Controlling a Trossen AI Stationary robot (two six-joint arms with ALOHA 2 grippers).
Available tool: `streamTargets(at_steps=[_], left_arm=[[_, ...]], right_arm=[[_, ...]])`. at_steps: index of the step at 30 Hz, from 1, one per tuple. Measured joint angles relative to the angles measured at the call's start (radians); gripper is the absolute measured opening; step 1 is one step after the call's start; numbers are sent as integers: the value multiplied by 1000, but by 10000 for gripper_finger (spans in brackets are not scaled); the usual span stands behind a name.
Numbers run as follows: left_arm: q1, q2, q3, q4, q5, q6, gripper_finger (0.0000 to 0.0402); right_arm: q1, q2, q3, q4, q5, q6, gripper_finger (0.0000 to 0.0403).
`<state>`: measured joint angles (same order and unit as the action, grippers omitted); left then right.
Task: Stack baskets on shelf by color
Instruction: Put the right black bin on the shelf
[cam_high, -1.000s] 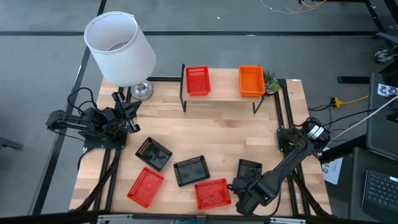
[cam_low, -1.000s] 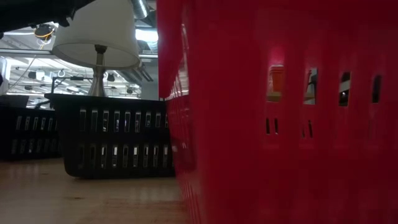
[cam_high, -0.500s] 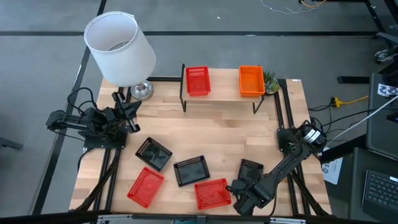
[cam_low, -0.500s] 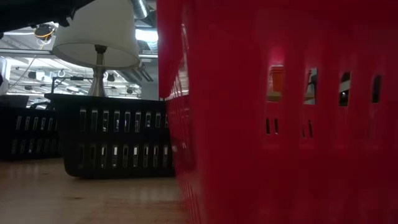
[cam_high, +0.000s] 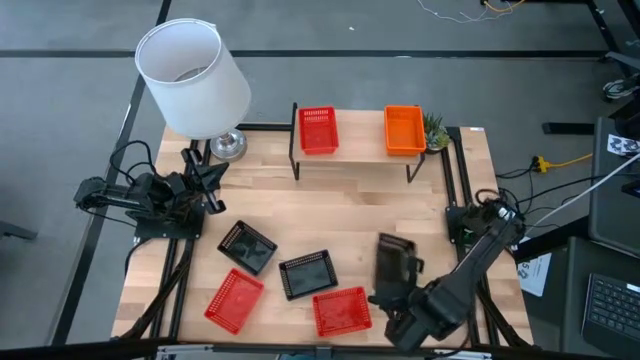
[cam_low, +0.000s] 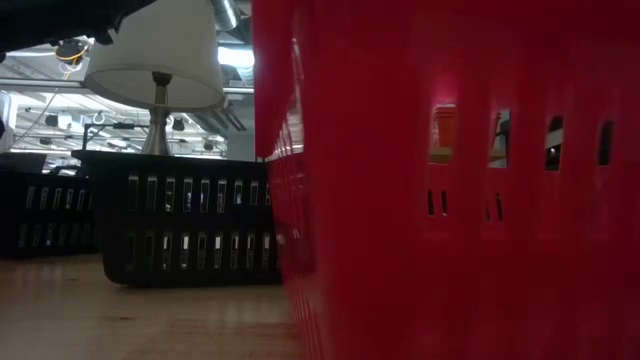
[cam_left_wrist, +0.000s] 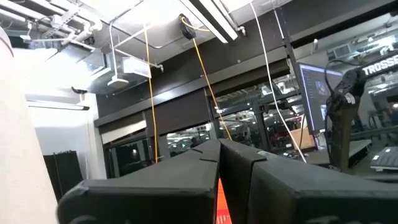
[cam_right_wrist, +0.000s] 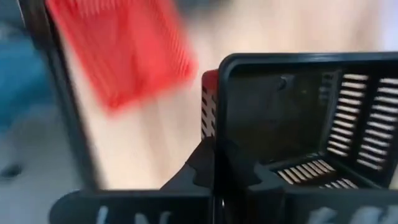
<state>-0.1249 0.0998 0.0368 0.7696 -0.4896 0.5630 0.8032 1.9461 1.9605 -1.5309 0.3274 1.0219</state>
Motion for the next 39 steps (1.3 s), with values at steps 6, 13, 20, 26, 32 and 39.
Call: streamTargets(at_steps=[6,13,20,26,32,39], left_arm=[[0,0,0,0,0,-12,0],[0,0,0,-1,0,-12,0],[0,0,1,-40,0,-9,0],[0,0,1,-83,0,-7,0],[0,0,1,-78,0,-7,0],[0,0,1,-80,0,-4,0]], right_arm=[[-6,0,175,-35,629,-353,2],[-137,-44,207,-41,954,-667,2],[-478,-155,207,-41,731,-897,2],[-849,-198,207,36,463,-1192,2],[-1117,-160,123,290,8,-1417,2],[-1200,-153,-91,320,-73,-1470,2]])
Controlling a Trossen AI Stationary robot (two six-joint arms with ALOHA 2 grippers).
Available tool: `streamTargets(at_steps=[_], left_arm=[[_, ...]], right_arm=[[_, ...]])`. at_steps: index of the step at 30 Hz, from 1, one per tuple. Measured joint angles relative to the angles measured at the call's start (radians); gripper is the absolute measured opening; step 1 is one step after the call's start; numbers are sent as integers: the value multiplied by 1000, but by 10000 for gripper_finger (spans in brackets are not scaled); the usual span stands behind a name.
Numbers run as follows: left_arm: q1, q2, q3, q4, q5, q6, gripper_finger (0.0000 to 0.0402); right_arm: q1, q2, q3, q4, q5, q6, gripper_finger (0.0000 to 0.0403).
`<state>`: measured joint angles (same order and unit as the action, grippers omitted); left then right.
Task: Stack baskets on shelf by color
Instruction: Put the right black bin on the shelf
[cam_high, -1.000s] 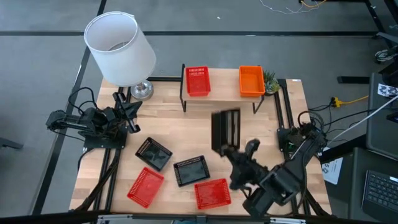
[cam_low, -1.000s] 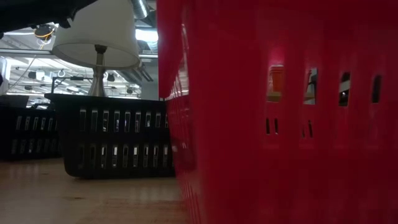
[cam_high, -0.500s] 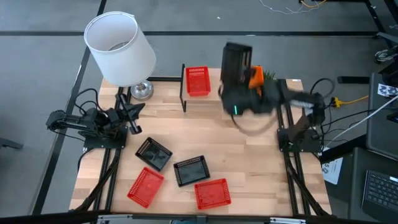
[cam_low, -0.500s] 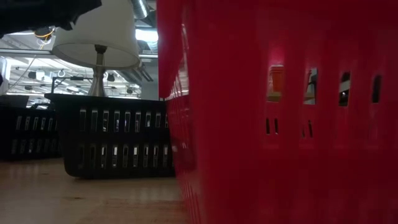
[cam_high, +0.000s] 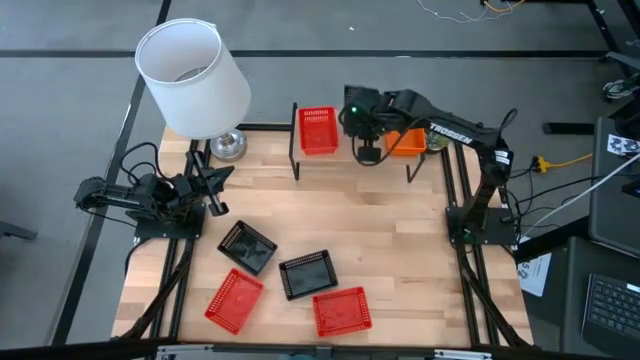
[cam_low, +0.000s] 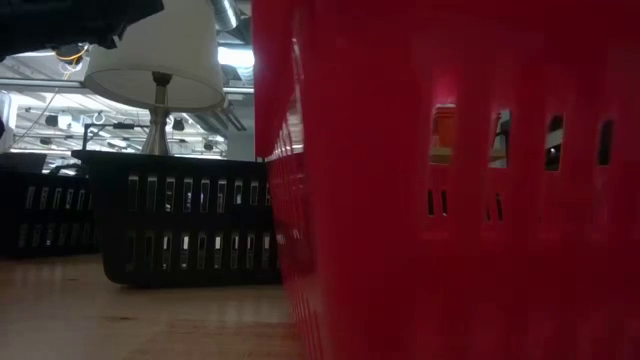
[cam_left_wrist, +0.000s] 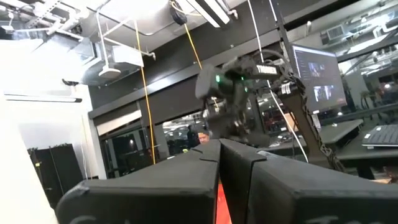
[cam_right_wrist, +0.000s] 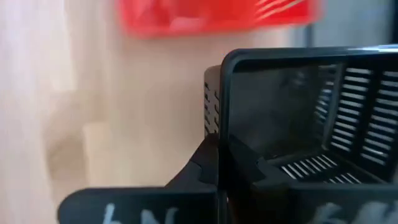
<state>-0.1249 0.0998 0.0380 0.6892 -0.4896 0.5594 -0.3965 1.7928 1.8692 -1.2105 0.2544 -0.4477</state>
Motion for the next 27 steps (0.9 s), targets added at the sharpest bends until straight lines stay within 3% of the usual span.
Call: streamTargets(at_steps=[7,21,27], left_arm=[[0,0,0,0,0,0,0],[0,0,0,8,0,0,0],[0,0,0,8,0,0,0]], right_arm=[[17,-1,-156,44,-46,1,2],[68,-2,-151,58,-39,108,2],[72,-1,-151,55,-40,154,49]])
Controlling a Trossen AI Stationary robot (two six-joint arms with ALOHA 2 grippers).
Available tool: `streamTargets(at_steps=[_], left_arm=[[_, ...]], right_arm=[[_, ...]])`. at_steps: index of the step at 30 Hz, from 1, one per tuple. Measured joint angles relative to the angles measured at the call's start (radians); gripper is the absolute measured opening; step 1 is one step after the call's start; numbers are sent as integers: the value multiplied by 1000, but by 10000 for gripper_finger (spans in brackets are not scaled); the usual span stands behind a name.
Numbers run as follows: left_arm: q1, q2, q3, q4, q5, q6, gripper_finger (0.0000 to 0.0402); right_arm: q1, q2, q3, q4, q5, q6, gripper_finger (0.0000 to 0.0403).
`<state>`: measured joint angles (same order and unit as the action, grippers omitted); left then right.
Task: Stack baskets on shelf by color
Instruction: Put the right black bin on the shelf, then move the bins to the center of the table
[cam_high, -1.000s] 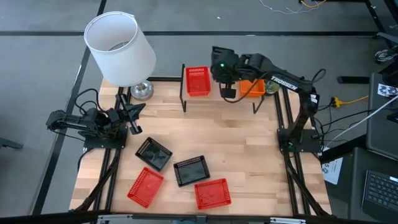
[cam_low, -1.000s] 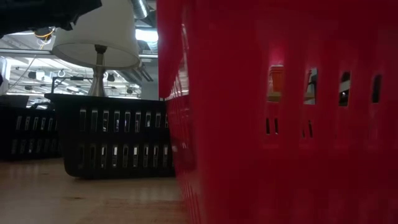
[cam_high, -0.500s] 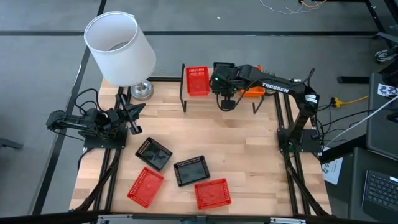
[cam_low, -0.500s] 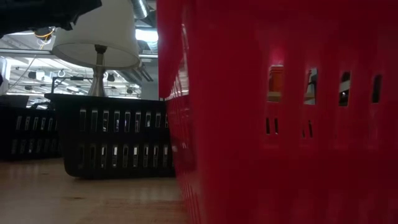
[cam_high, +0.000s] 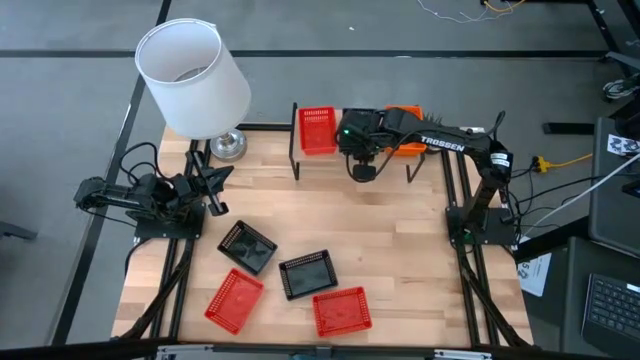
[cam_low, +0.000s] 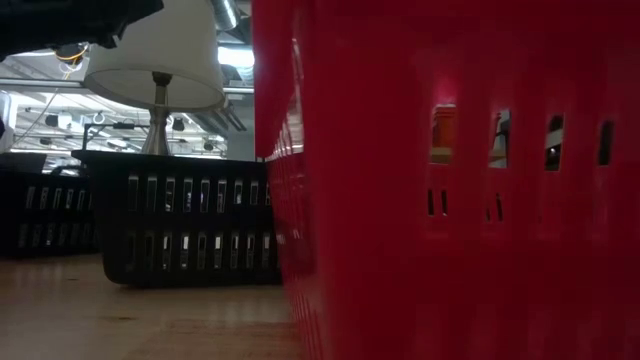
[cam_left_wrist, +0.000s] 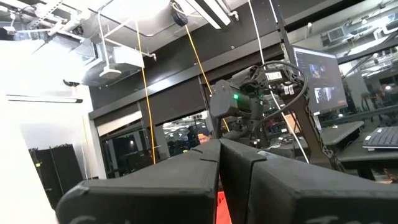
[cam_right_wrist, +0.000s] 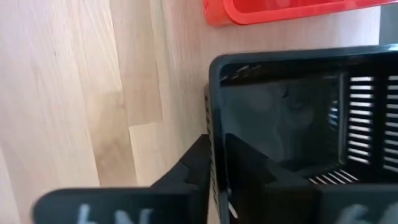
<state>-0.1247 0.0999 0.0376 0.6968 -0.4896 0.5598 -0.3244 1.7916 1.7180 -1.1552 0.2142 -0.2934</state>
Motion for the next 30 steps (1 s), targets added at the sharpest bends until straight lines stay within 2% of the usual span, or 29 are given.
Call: streamTargets(at_steps=[7,19,30], left_arm=[[0,0,0,0,0,0,0],[0,0,0,0,0,0,0],[0,0,-1,-1,0,0,0]], right_arm=[[0,0,0,-6,42,0,86],[23,-6,5,-19,46,-31,92],[29,-8,195,-120,46,-24,109]])
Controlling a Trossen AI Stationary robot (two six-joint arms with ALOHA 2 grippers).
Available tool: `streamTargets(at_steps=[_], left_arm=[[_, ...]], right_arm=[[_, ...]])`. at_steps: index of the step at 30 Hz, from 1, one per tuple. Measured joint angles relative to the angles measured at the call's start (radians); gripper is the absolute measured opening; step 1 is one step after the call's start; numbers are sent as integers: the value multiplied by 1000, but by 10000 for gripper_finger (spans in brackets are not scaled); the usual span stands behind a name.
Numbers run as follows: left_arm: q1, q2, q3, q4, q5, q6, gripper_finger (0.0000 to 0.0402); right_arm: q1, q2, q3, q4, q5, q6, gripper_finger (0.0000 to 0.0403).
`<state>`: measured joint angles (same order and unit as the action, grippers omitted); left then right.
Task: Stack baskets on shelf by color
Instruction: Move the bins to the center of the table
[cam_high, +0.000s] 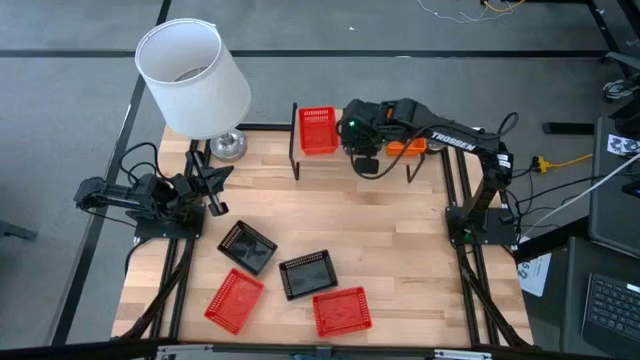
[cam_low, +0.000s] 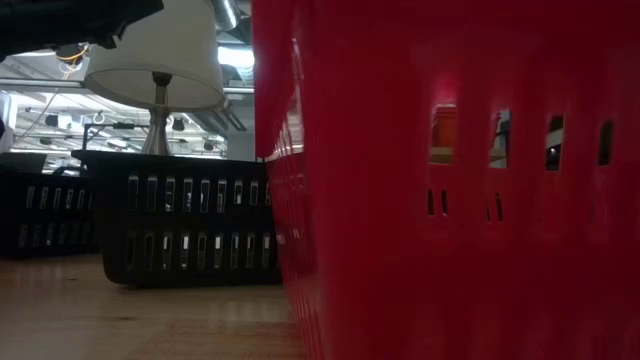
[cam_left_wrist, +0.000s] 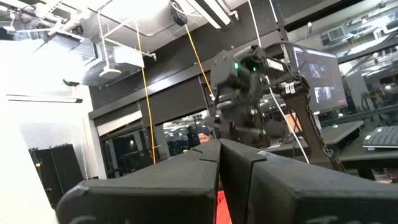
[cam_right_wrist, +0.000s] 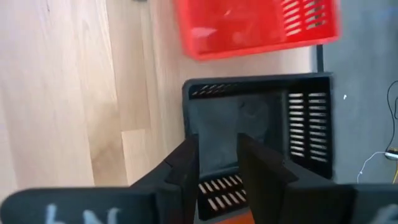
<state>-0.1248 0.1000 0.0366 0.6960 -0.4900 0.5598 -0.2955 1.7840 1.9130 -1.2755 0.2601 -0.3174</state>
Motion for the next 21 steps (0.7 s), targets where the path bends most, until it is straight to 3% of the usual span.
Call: streamTargets(at_steps=[4,10,12,18,21], left_arm=[[0,0,0,0,0,0,0],[0,0,0,0,0,0,0],[0,0,0,0,0,0,0],[0,0,0,-13,-1,-58,0],[0,0,27,-177,-54,-147,0]], right_arm=[[10,0,92,-68,-98,70,110],[58,0,128,-81,-554,102,110],[85,0,114,-65,-656,99,110],[184,1,19,52,-675,100,110],[219,1,-34,37,-673,105,110]])
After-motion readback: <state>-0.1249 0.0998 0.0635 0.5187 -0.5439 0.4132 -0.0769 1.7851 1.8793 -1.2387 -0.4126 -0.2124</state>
